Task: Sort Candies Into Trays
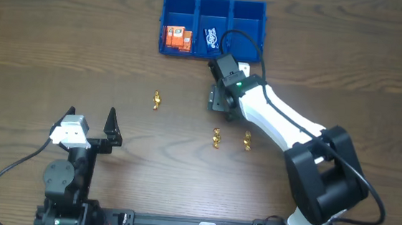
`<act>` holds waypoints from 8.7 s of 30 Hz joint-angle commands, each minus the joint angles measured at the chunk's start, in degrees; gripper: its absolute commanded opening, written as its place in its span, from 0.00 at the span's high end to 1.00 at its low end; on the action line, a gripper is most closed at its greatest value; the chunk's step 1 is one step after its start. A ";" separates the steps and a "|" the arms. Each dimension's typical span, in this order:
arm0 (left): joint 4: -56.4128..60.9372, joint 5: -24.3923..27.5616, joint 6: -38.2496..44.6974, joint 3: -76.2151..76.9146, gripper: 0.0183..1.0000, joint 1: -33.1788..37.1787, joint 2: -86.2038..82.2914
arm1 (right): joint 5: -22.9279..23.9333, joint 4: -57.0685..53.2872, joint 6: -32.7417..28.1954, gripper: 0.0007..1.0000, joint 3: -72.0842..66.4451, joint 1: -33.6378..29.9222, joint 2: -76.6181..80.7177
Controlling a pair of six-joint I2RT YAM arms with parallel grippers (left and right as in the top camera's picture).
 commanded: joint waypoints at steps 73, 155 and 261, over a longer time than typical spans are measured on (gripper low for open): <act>-2.38 -0.33 0.39 -0.94 0.00 0.28 -0.35 | 4.68 -22.60 -7.82 0.22 71.34 -3.63 36.33; -2.38 -0.33 0.39 -0.94 0.00 0.28 -0.35 | 4.20 -29.35 9.68 0.83 51.17 16.44 21.51; -2.38 -0.33 0.39 -0.94 0.00 0.28 -0.35 | -5.42 -4.68 12.17 0.82 -7.30 10.99 0.39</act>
